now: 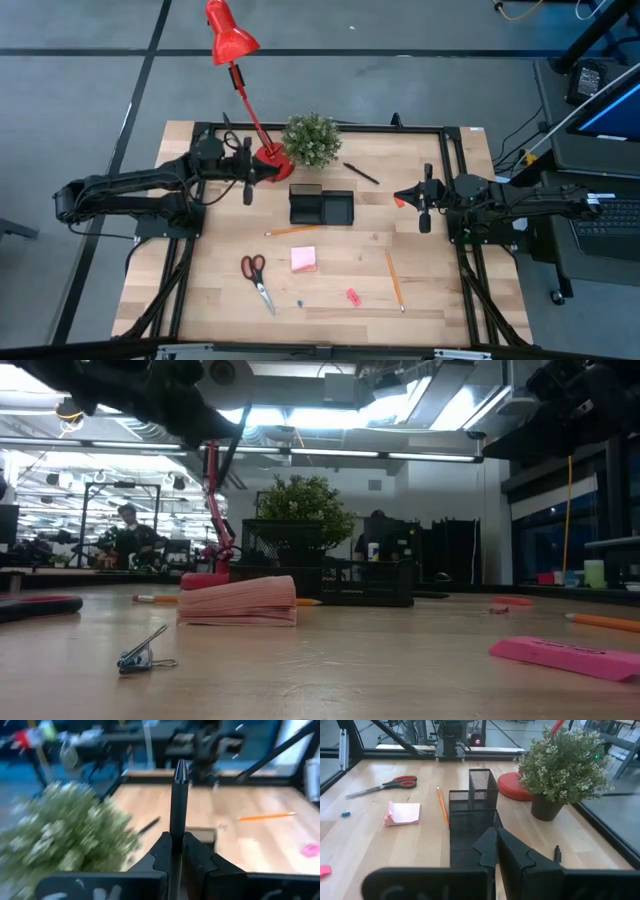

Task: Pick and place office supplies into organizer
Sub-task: Put the black pen into the black desk organizer

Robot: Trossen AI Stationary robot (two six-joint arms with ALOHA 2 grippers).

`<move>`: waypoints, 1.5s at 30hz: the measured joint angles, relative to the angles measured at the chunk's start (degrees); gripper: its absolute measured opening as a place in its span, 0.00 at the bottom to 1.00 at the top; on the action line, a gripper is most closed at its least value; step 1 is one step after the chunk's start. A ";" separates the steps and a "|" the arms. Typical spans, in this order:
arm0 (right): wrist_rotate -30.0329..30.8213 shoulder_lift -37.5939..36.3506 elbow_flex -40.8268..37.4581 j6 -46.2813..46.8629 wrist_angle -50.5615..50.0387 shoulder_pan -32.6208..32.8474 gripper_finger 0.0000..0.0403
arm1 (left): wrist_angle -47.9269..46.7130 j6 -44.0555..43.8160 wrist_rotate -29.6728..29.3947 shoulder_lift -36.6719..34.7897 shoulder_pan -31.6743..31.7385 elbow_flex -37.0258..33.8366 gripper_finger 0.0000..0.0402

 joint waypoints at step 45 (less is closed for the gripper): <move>0.00 0.00 0.00 0.08 1.91 0.00 0.05 | 48.06 -5.00 0.92 36.59 -4.87 -3.22 0.06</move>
